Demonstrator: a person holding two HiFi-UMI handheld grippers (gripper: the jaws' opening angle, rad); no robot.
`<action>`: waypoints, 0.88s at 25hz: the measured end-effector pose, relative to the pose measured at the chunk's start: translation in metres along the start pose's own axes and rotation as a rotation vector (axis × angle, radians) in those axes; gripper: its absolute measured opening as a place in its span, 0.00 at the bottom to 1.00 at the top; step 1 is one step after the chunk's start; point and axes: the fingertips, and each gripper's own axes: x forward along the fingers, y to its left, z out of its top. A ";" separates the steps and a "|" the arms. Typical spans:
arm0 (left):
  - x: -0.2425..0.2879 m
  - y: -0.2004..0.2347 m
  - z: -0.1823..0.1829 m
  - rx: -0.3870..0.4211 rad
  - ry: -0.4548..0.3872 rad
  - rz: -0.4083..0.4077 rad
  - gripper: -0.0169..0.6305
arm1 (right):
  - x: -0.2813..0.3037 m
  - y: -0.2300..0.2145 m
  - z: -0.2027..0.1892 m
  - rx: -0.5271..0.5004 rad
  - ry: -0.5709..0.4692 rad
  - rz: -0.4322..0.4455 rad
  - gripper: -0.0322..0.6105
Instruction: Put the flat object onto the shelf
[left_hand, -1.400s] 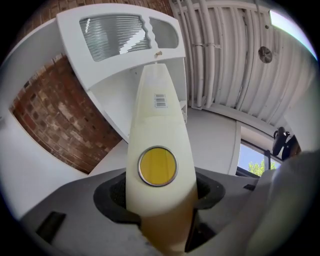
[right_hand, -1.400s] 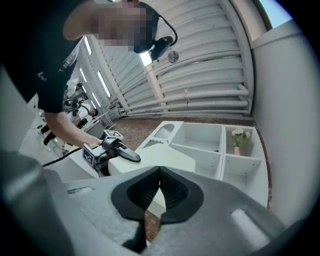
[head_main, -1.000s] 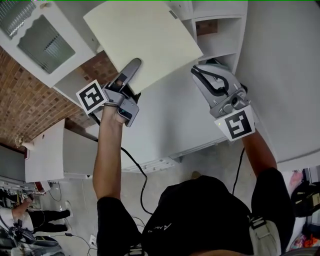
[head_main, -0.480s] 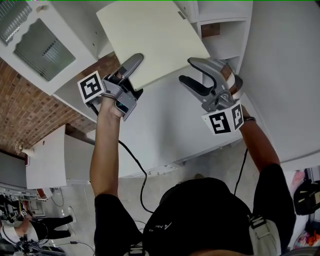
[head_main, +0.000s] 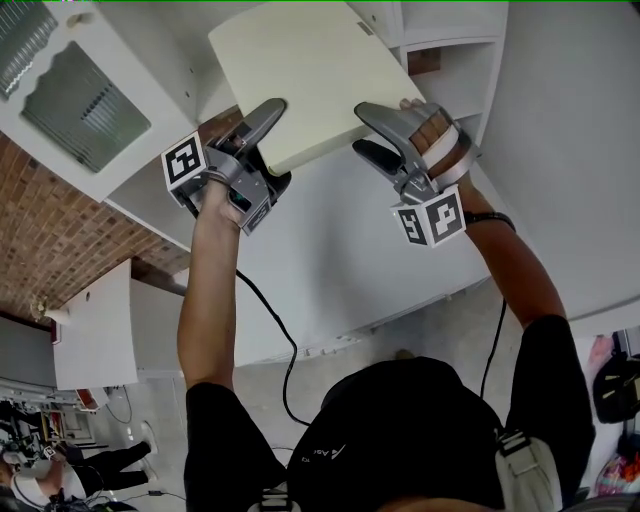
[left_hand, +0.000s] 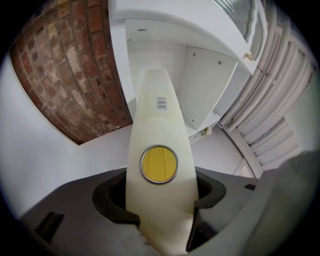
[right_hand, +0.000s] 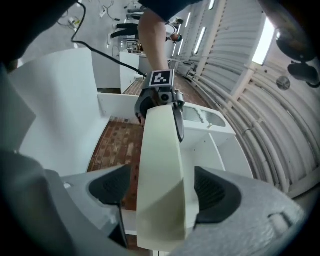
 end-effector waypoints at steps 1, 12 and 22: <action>0.001 0.000 0.002 -0.011 0.002 -0.005 0.45 | 0.004 0.002 -0.003 -0.013 0.014 0.004 0.65; 0.002 -0.004 0.016 -0.023 0.033 -0.063 0.52 | 0.028 -0.007 -0.001 -0.071 0.040 -0.022 0.52; -0.021 -0.028 0.041 0.289 -0.083 -0.221 0.82 | 0.049 -0.026 -0.002 0.005 0.054 0.087 0.49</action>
